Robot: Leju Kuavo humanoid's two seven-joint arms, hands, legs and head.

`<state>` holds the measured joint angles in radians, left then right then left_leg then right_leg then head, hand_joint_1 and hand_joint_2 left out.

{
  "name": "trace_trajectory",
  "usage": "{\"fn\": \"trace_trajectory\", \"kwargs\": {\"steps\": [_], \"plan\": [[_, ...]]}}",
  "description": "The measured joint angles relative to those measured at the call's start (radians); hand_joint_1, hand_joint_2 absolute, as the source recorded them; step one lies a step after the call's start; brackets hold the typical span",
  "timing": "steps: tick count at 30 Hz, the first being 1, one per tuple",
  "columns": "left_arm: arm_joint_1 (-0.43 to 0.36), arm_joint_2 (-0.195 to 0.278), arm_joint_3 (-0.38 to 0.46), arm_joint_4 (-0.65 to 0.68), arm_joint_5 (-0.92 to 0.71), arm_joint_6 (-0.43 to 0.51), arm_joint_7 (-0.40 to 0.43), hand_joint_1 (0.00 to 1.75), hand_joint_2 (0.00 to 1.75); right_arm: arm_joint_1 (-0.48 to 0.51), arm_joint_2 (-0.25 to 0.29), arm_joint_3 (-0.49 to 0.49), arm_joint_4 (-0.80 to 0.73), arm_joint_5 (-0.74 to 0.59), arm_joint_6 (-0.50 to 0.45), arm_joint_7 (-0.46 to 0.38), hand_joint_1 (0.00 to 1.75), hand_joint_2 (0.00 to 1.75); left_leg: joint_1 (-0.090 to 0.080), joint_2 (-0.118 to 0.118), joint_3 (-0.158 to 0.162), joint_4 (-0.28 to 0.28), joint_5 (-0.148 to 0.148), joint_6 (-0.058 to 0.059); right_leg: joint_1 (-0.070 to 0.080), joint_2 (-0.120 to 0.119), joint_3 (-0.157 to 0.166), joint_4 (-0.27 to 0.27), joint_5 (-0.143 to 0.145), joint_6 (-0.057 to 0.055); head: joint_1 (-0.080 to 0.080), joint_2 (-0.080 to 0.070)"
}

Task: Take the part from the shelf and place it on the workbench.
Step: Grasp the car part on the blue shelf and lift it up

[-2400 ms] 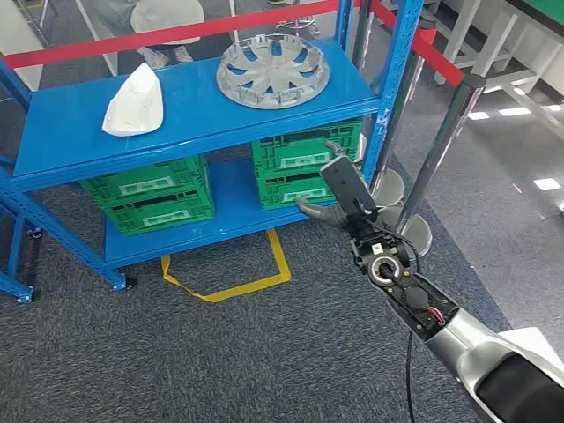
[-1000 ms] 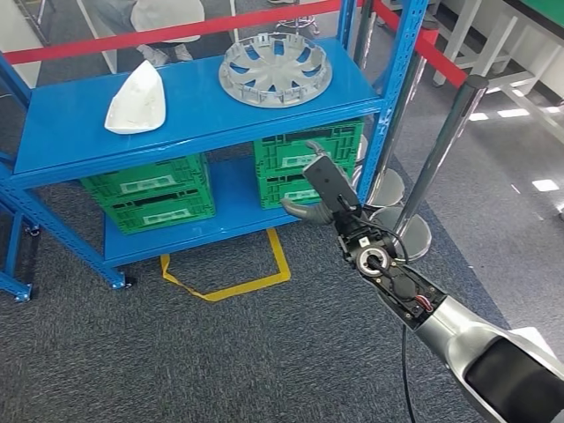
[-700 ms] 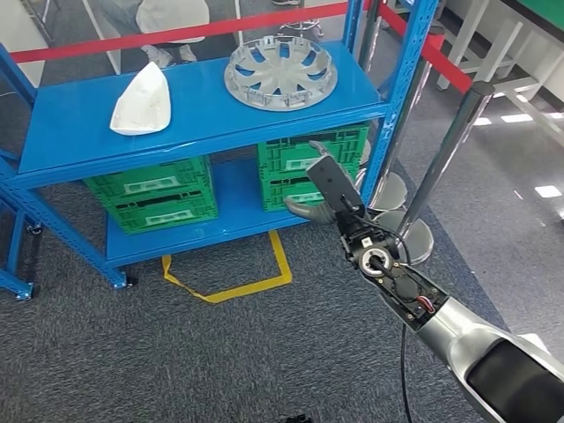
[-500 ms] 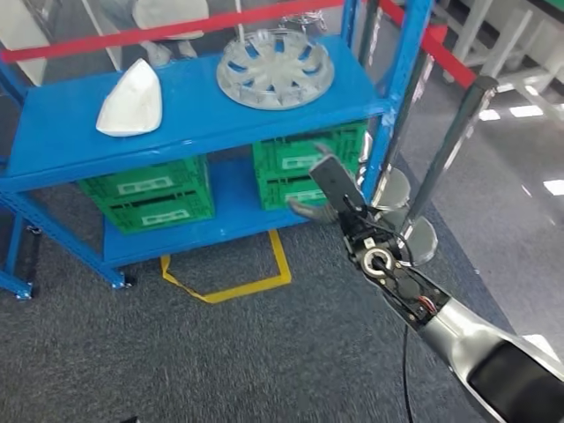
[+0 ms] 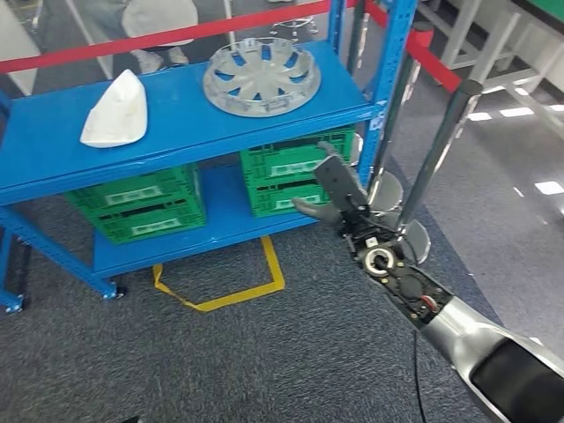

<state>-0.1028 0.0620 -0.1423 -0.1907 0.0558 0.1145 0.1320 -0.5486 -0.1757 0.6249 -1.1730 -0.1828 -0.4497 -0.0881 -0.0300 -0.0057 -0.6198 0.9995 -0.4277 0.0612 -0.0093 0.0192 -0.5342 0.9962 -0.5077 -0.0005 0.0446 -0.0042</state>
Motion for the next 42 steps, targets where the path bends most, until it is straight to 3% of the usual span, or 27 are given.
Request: {"fn": "trace_trajectory", "kwargs": {"steps": [3, 5, 7, 8, 9, 11, 13, 17, 19, 20, 22, 23, 24, 25, 27, 29, 32, 34, 36, 38, 39, 40, 42], "plan": [[0.0, -0.003, 0.0, 0.0, 0.0, 0.0, 0.0, 0.0, 1.75, -0.001, 0.0, 0.0, -0.002, 0.001, 0.0, 0.0, 0.0, 1.75, 0.007, 0.004, 0.027, -0.046, 0.006, -0.01, -0.001, -0.002, 0.0, 0.003, -0.01, 0.012, -0.006, 0.0], [0.0, -0.006, 0.0, 0.0, 0.0, -0.001, 0.0, 0.0, 1.75, -0.004, 0.0, -0.001, -0.004, 0.001, -0.001, 0.0, 0.0, 1.75, 0.018, 0.007, 0.051, -0.071, 0.009, -0.017, -0.001, -0.006, -0.035, 0.083, -0.051, 0.023, 0.0, 0.0], [-0.001, -0.007, 0.0, 0.0, 0.0, -0.001, 0.0, 0.0, 1.75, -0.005, 0.0, -0.001, -0.002, 0.001, -0.001, 0.002, 0.0, 1.75, 0.021, 0.006, 0.061, -0.073, 0.004, -0.017, -0.004, -0.009, -0.099, 0.207, -0.096, 0.033, 0.008, 0.0], [0.0, -0.008, 0.0, 0.0, 0.0, -0.001, 0.0, 0.0, 1.75, -0.002, 0.0, -0.001, -0.001, 0.001, -0.001, 0.003, 0.0, 1.75, 0.022, 0.006, 0.064, -0.072, -0.001, -0.02, -0.007, -0.01, -0.122, 0.243, -0.098, 0.037, 0.01, 0.0], [0.001, -0.009, 0.0, 0.0, 0.0, -0.001, 0.0, 0.0, 1.75, 0.001, 0.0, -0.001, 0.0, 0.001, -0.001, 0.003, 0.0, 1.75, 0.024, 0.006, 0.068, -0.069, -0.006, -0.022, -0.01, -0.011, -0.129, 0.243, -0.082, 0.041, 0.011, 0.0], [0.002, -0.012, 0.0, 0.0, 0.0, -0.001, 0.0, 0.0, 1.75, 0.002, 0.0, -0.001, 0.0, 0.001, 0.0, 0.003, 0.0, 1.75, 0.03, 0.006, 0.077, -0.058, -0.021, -0.032, -0.016, -0.014, -0.091, 0.137, -0.007, 0.049, 0.013, 0.0], [0.001, -0.011, 0.0, 0.0, 0.001, -0.001, 0.0, 0.0, 1.75, 0.0, 0.0, 0.0, 0.0, 0.002, 0.0, 0.003, 0.0, 1.75, 0.032, 0.005, 0.079, -0.044, -0.036, -0.044, -0.017, -0.014, -0.04, 0.029, 0.034, 0.052, 0.015, 0.0], [0.0, -0.007, 0.0, 0.001, 0.004, 0.0, 0.0, 0.0, 1.75, 0.003, 0.0, 0.001, 0.0, 0.002, 0.004, 0.003, 0.0, 1.75, 0.028, 0.003, 0.068, -0.03, -0.04, -0.061, -0.012, -0.008, -0.023, 0.001, 0.027, 0.027, 0.01, 0.0], [0.002, -0.007, 0.0, 0.001, 0.005, 0.0, 0.0, 0.0, 1.75, 0.002, 0.001, 0.0, 0.0, 0.002, 0.007, 0.003, 0.0, 1.75, 0.029, 0.003, 0.053, 0.004, -0.059, -0.07, -0.015, -0.008, -0.017, -0.002, 0.026, 0.017, 0.005, 0.0], [0.002, -0.006, 0.0, 0.001, 0.006, 0.001, 0.0, 0.0, 1.75, 0.0, 0.001, 0.0, 0.0, 0.002, 0.008, 0.002, 0.0, 1.75, 0.03, 0.003, 0.028, 0.051, -0.082, -0.075, -0.017, -0.008, -0.014, -0.004, 0.025, 0.012, 0.002, 0.0], [0.002, -0.007, 0.0, 0.001, 0.007, 0.001, 0.0, 0.0, 1.75, -0.003, 0.001, 0.0, 0.0, 0.002, 0.011, 0.002, 0.0, 1.75, 0.032, 0.004, -0.053, 0.195, -0.135, -0.081, -0.016, -0.009, -0.011, -0.005, 0.022, 0.005, -0.003, 0.0], [0.003, -0.008, 0.0, 0.001, 0.008, 0.001, 0.0, 0.0, 1.75, -0.002, 0.002, 0.0, 0.0, 0.002, 0.012, 0.002, 0.0, 1.75, 0.032, 0.004, -0.094, 0.256, -0.149, -0.08, -0.014, -0.008, -0.009, -0.005, 0.019, 0.001, -0.004, 0.0], [0.003, -0.008, 0.0, 0.001, 0.008, 0.001, 0.0, 0.0, 1.75, -0.001, 0.002, 0.001, 0.0, 0.002, 0.013, 0.002, 0.0, 1.75, 0.032, 0.004, -0.119, 0.286, -0.144, -0.077, -0.012, -0.007, -0.005, -0.005, 0.016, -0.001, -0.004, 0.0], [0.004, -0.008, 0.0, 0.001, 0.008, 0.001, 0.0, 0.0, 1.75, -0.001, 0.002, 0.001, 0.0, 0.002, 0.013, 0.002, 0.0, 1.75, 0.03, 0.003, -0.125, 0.274, -0.117, -0.071, -0.009, -0.006, 0.0, -0.005, 0.013, -0.003, -0.005, 0.0], [0.005, -0.007, 0.0, 0.001, 0.008, 0.002, 0.0, 0.0, 1.75, -0.002, 0.003, 0.001, 0.0, 0.002, 0.013, 0.002, 0.0, 1.75, 0.023, 0.002, -0.083, 0.149, -0.028, -0.049, -0.004, -0.004, 0.013, -0.007, 0.004, -0.006, -0.005, 0.0], [0.004, -0.004, 0.0, 0.001, 0.008, 0.002, 0.0, 0.0, 1.75, -0.006, 0.004, 0.001, 0.0, 0.002, 0.014, 0.002, 0.0, 1.75, 0.014, -0.001, -0.031, 0.028, 0.023, -0.029, -0.001, -0.001, 0.02, -0.008, -0.005, -0.003, -0.005, 0.0], [0.004, -0.001, 0.0, 0.001, 0.009, 0.002, 0.0, 0.0, 1.75, -0.007, 0.005, 0.002, 0.0, 0.002, 0.019, 0.002, 0.0, 1.75, 0.006, -0.001, -0.009, -0.023, 0.021, -0.022, -0.006, 0.001, 0.022, -0.018, -0.007, 0.009, -0.007, 0.0], [0.005, -0.002, 0.0, 0.001, 0.009, 0.002, -0.001, 0.0, 1.75, -0.007, 0.005, 0.001, -0.001, 0.002, 0.02, 0.001, 0.0, 1.75, 0.013, 0.002, 0.009, -0.045, 0.023, -0.022, -0.006, -0.003, 0.02, -0.009, -0.02, 0.018, -0.006, 0.0], [0.004, -0.003, 0.0, 0.001, 0.008, 0.002, -0.003, 0.0, 1.75, -0.01, 0.006, 0.0, -0.002, 0.002, 0.019, 0.0, 0.0, 1.75, 0.02, 0.005, 0.027, -0.063, 0.023, -0.019, -0.005, -0.009, -0.018, 0.076, -0.064, 0.026, -0.002, 0.0], [0.002, -0.006, 0.0, 0.001, 0.007, 0.002, -0.003, 0.0, 1.75, -0.009, 0.006, 0.0, -0.001, 0.003, 0.019, 0.001, 0.0, 1.75, 0.021, 0.004, 0.038, -0.065, 0.017, -0.016, -0.007, -0.01, -0.088, 0.213, -0.113, 0.034, 0.001, 0.0], [0.003, -0.007, 0.0, 0.001, 0.007, 0.003, -0.003, 0.0, 1.75, -0.006, 0.006, 0.0, 0.0, 0.003, 0.019, 0.002, 0.0, 1.75, 0.021, 0.004, 0.043, -0.064, 0.013, -0.016, -0.008, -0.01, -0.113, 0.254, -0.117, 0.037, 0.003, 0.0], [0.004, -0.009, 0.0, 0.001, 0.007, 0.003, -0.003, 0.0, 1.75, -0.005, 0.006, 0.0, 0.0, 0.003, 0.019, 0.003, 0.0, 1.75, 0.022, 0.003, 0.049, -0.064, 0.009, -0.017, -0.01, -0.011, -0.123, 0.258, -0.101, 0.039, 0.004, 0.0], [0.006, -0.011, 0.0, 0.001, 0.007, 0.003, -0.003, 0.0, 1.75, -0.005, 0.006, 0.0, 0.0, 0.003, 0.019, 0.005, 0.0, 1.75, 0.024, 0.003, 0.062, -0.061, -0.002, -0.023, -0.013, -0.014, -0.084, 0.149, -0.019, 0.043, 0.008, 0.0]]}}
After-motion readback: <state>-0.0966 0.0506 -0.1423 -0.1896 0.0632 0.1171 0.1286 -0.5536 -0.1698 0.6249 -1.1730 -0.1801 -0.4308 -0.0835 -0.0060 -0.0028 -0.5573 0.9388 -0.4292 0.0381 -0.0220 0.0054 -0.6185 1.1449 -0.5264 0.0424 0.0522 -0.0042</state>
